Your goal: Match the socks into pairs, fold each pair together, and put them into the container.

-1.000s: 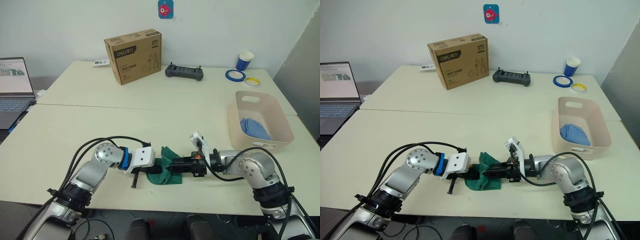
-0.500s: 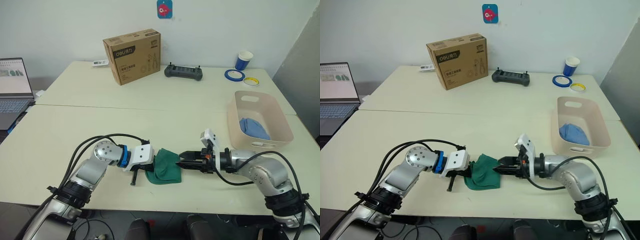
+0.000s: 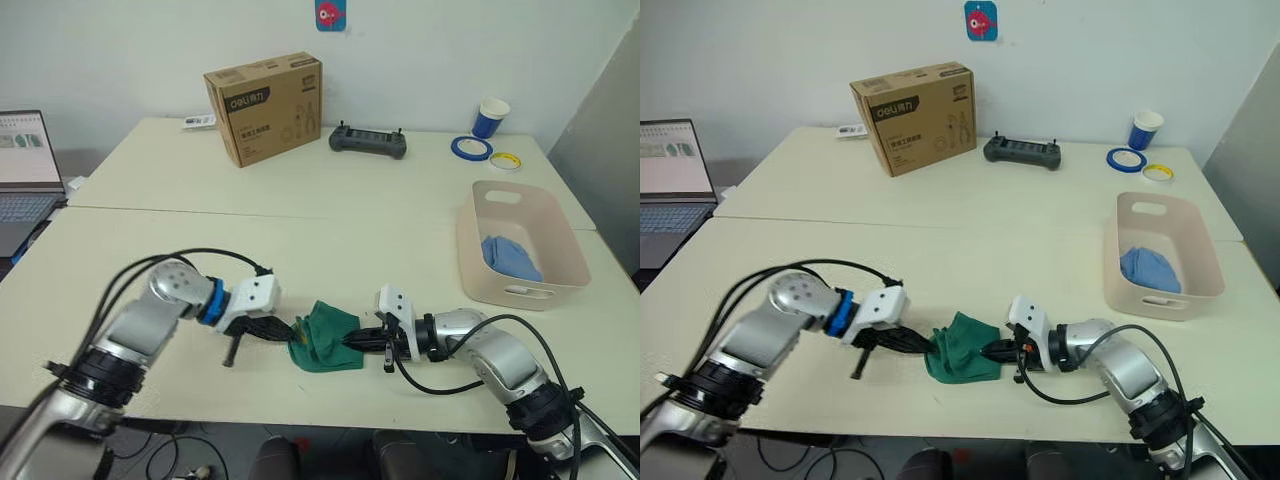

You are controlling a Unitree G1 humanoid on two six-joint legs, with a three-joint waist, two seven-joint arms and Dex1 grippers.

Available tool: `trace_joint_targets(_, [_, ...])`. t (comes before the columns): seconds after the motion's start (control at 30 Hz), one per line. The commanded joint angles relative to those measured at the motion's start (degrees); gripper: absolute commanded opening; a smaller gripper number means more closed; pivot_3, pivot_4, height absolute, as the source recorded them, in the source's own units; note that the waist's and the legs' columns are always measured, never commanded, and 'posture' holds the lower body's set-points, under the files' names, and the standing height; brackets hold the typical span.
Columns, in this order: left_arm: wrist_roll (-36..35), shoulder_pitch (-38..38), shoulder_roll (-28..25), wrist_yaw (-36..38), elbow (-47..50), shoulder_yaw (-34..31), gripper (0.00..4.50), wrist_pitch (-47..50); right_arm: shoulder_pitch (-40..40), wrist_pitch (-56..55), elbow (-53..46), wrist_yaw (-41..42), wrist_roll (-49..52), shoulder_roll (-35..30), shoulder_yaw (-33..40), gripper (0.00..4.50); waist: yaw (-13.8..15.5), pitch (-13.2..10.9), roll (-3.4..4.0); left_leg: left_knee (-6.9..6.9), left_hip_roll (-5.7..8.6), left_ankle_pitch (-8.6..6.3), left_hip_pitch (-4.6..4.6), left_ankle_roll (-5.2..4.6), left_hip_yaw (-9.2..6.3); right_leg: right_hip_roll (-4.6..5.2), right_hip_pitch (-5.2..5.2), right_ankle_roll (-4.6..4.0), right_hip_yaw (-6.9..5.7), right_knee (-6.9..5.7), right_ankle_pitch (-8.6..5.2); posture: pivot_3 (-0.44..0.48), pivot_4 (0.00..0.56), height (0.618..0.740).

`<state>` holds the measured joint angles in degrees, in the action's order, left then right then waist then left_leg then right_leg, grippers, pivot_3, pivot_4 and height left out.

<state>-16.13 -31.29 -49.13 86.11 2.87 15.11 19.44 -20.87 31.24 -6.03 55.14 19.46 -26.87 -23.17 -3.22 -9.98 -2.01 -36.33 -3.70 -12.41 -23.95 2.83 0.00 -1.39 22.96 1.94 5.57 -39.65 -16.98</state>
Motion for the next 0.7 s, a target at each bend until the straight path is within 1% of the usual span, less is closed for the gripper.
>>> trace_joint_targets(0.03, [-5.0,-3.2,2.7,-1.0,3.6,-2.4,0.00,4.9,0.6,1.1,-2.9,1.5,1.9,-0.6,1.9,0.05,0.3,0.0,0.00,0.00,0.02,0.00,-0.02,0.00,0.00,0.02,0.00,0.01,0.00,0.01,0.00,0.000,0.150,0.740])
trace_joint_targets(0.1, [-4.6,-2.6,5.6,-2.9,3.5,-1.4,0.00,4.5,0.5,2.5,-4.5,1.7,3.0,-0.6,2.8,0.05,0.3,0.0,0.01,0.00,0.02,0.00,-0.02,0.00,0.02,0.02,-0.02,0.05,0.02,0.08,-0.02,0.000,0.150,0.740])
trace_joint_targets(0.2, [0.9,0.9,6.4,-4.0,1.9,2.0,0.00,-1.6,0.0,7.6,-7.7,0.7,6.7,-0.1,5.3,0.05,-0.3,0.0,0.00,0.01,0.00,0.00,-0.05,0.00,0.02,-0.01,0.03,0.05,0.04,0.12,-0.01,0.000,0.150,0.740])
trace_joint_targets(0.3, [7.2,2.8,8.4,-8.7,-3.3,4.1,0.00,-9.4,-0.2,14.2,-10.3,-2.0,11.6,0.6,9.9,0.05,0.0,0.0,-0.01,0.04,-0.03,0.00,-0.09,-0.01,-0.09,-0.12,0.15,0.04,0.06,0.03,-0.01,0.000,0.150,0.740])
trace_joint_targets(0.33, [9.3,3.5,8.4,-9.9,-4.5,4.8,0.00,-11.4,0.1,16.3,-11.1,-3.0,13.0,0.3,11.6,0.22,0.0,0.0,-0.01,0.04,-0.04,0.00,-0.09,-0.01,-0.12,-0.14,0.17,0.03,0.03,-0.03,-0.01,0.000,0.150,0.740])
trace_joint_targets(0.37, [10.6,4.0,8.3,-10.5,-5.2,5.2,0.00,-12.8,0.4,17.8,-11.7,-3.7,13.9,0.1,12.7,0.43,0.1,0.0,-0.01,0.04,-0.04,0.00,-0.09,-0.01,-0.14,-0.15,0.18,0.03,0.02,-0.05,-0.01,0.000,0.150,0.740])
trace_joint_targets(0.43, [12.3,5.3,6.5,-9.8,-5.5,5.8,0.00,-13.1,1.4,24.0,-13.0,-6.4,16.2,-0.7,15.1,0.93,0.1,0.0,-0.01,0.05,-0.03,0.00,-0.09,-0.01,-0.10,-0.14,0.18,0.03,0.06,-0.06,-0.01,0.000,0.150,0.740])
trace_joint_targets(0.53, [14.2,6.8,4.6,-9.3,-6.5,6.1,0.00,-15.6,2.2,31.3,-14.4,-9.8,17.1,-2.7,15.5,2.04,0.0,0.0,-0.01,0.04,-0.02,0.00,-0.08,-0.01,-0.01,-0.08,0.16,0.03,0.11,-0.04,-0.01,0.000,0.150,0.740])
trace_joint_targets(0.63, [15.2,8.7,3.5,-10.0,-8.3,6.0,0.00,-17.6,1.8,39.5,-13.5,-15.8,18.3,-0.4,17.6,3.09,-0.5,0.0,0.01,0.10,-0.03,0.00,0.05,-0.01,0.04,-0.08,0.16,0.02,0.20,-0.10,-0.01,0.000,0.150,0.740])
trace_joint_targets(0.67, [15.4,9.1,3.3,-10.2,-8.4,5.9,0.00,-18.0,1.7,41.1,-13.6,-16.8,18.7,0.0,18.0,3.50,-0.6,0.1,0.01,0.12,-0.03,0.00,0.08,-0.01,0.03,-0.09,0.16,0.02,0.19,-0.16,-0.01,0.000,0.150,0.740])
trace_joint_targets(0.7, [15.0,9.8,3.3,-10.4,-7.6,5.6,0.00,-17.3,0.9,44.4,-12.5,-17.4,20.6,2.2,19.2,3.77,-0.6,0.1,0.00,0.13,-0.03,0.00,0.12,-0.01,0.01,-0.12,0.16,0.02,0.20,-0.19,-0.01,0.000,0.150,0.740])
